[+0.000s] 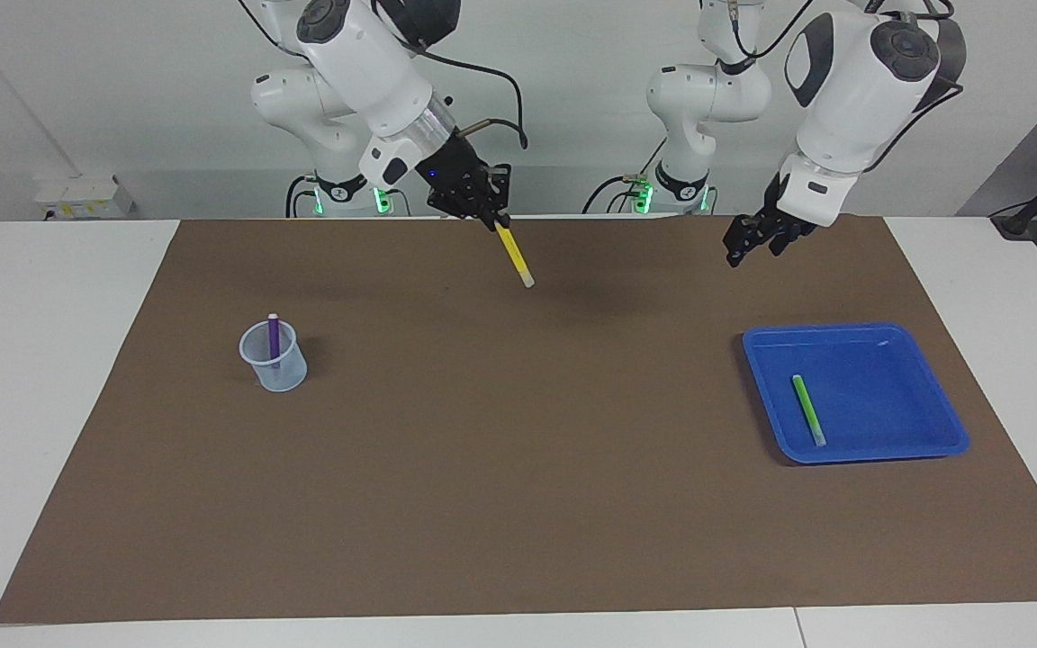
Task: Right arm passes pens to left for tray arrangement
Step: 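Carry the yellow pen toward the left gripper while the left gripper approaches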
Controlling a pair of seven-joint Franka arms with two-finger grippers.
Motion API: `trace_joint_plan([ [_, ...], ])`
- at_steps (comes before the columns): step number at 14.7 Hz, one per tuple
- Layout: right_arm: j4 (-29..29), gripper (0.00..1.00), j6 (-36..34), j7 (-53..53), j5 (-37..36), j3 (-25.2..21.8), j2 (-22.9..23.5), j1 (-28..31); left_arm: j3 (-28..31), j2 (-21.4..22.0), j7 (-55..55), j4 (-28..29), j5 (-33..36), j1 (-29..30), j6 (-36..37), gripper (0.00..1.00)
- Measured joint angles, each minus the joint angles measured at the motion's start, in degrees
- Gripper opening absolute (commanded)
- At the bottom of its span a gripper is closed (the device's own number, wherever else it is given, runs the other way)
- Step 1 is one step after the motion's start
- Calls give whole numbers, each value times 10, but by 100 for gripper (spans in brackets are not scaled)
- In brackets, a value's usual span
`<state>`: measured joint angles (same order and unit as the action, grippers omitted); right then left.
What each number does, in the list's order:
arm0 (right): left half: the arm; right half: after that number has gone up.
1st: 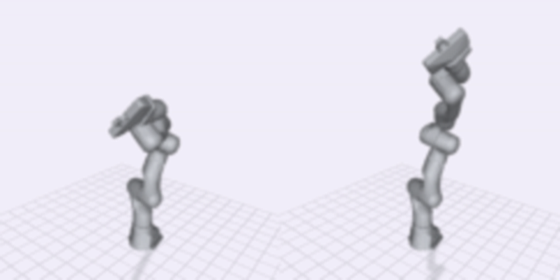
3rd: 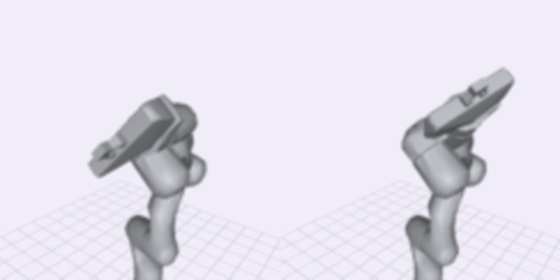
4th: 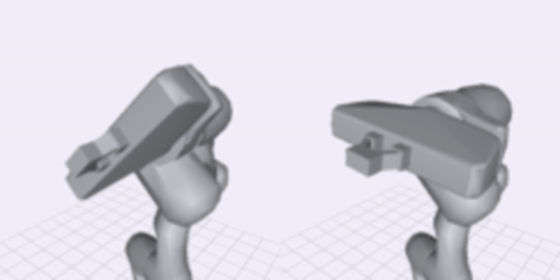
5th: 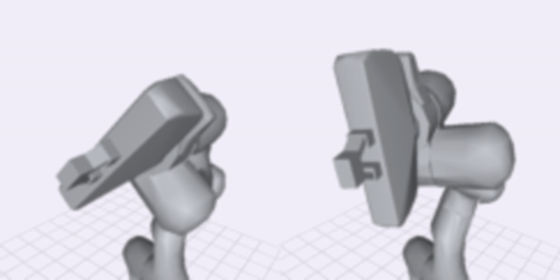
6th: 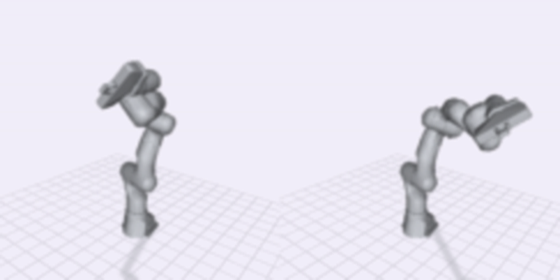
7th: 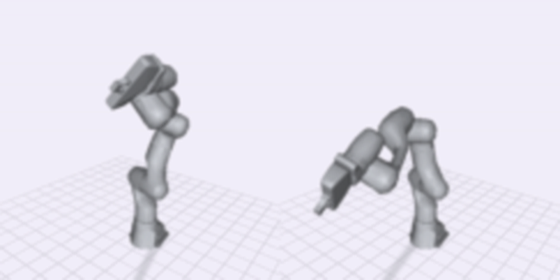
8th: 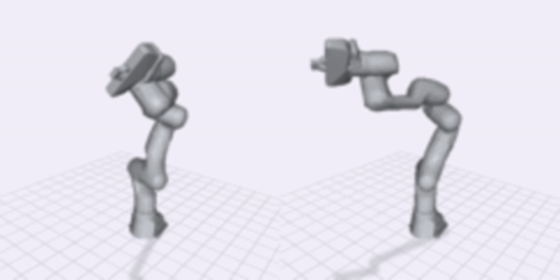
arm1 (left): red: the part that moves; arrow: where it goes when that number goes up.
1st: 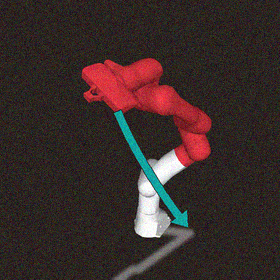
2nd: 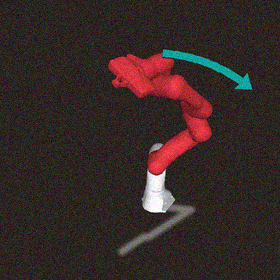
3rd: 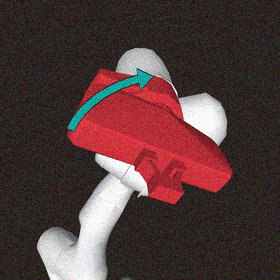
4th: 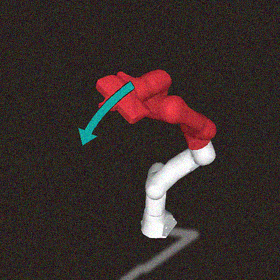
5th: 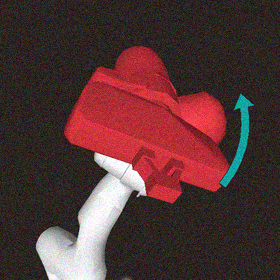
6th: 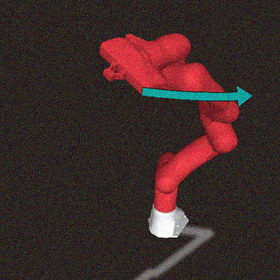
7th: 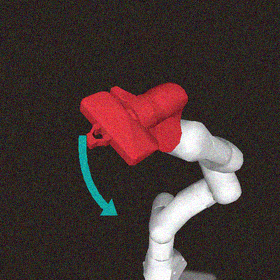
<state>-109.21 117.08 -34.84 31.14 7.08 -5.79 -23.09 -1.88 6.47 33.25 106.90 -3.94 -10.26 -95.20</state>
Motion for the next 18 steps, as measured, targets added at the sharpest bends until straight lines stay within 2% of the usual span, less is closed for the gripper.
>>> trace_joint_plan([
  [3, -19, 0, 33, -18, 4, 0, 0, -19, -6, 2, 93, 0, -41, 0, 4, 79],
  [8, -26, 0, 35, -18, 5, -3, 0, -20, -17, 5, 240, 0, -128, 0, 4, 79],
  [11, -26, 0, 35, -18, 5, -3, 0, -20, -22, 8, 285, 8, -176, 0, -1, 79],
  [15, -26, 0, 35, -18, 5, -3, 0, -20, -27, 27, 337, 57, -219, -26, -65, 79],
  [18, -26, 0, 35, -18, 5, -3, 0, -20, -30, 34, 373, 68, -237, -52, -88, 78],
])
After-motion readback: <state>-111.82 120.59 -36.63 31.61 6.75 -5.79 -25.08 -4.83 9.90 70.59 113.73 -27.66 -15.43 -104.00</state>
